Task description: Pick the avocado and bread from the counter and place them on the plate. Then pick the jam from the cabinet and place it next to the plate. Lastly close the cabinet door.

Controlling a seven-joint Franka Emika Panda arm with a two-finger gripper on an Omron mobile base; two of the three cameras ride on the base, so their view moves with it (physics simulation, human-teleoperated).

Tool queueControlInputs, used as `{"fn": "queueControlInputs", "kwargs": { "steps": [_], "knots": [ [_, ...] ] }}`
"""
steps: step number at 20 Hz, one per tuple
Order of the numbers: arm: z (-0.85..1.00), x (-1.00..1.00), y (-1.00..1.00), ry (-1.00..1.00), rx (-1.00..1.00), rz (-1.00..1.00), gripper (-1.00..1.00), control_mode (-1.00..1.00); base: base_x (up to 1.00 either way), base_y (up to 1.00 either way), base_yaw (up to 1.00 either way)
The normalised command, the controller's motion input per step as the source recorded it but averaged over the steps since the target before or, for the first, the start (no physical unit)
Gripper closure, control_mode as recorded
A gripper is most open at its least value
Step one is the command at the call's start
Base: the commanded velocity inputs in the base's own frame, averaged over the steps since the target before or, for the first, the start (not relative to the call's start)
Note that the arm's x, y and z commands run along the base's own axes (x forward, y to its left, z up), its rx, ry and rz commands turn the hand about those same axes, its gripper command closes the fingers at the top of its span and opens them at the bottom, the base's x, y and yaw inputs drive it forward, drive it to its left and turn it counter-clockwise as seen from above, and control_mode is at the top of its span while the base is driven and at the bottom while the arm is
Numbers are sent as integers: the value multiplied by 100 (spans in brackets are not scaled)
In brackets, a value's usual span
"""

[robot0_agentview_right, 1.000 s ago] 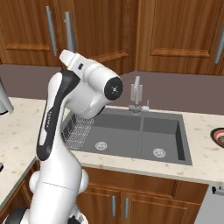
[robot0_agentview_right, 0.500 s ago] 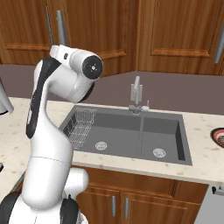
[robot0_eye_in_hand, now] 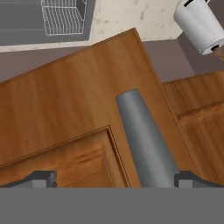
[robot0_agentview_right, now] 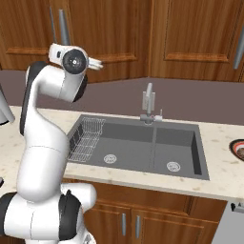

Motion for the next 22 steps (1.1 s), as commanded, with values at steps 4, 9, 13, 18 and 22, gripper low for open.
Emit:
{"fn": "queueControlInputs", "kwargs": {
  "steps": [4, 9, 13, 18, 22],
  "knots": [
    [0, 71, 0, 0, -7, -18, -100, -100, 0, 0, 0],
    [-2, 75, 0, 0, -6, -18, -100, -100, 0, 0, 0],
    [-3, 79, 0, 1, -5, -19, -100, -100, 0, 0, 0],
    [-2, 75, 0, 1, -6, -18, -100, -100, 0, 0, 0],
    [0, 70, -1, 0, -6, -18, -100, -100, 0, 0, 0]
  ]
}}
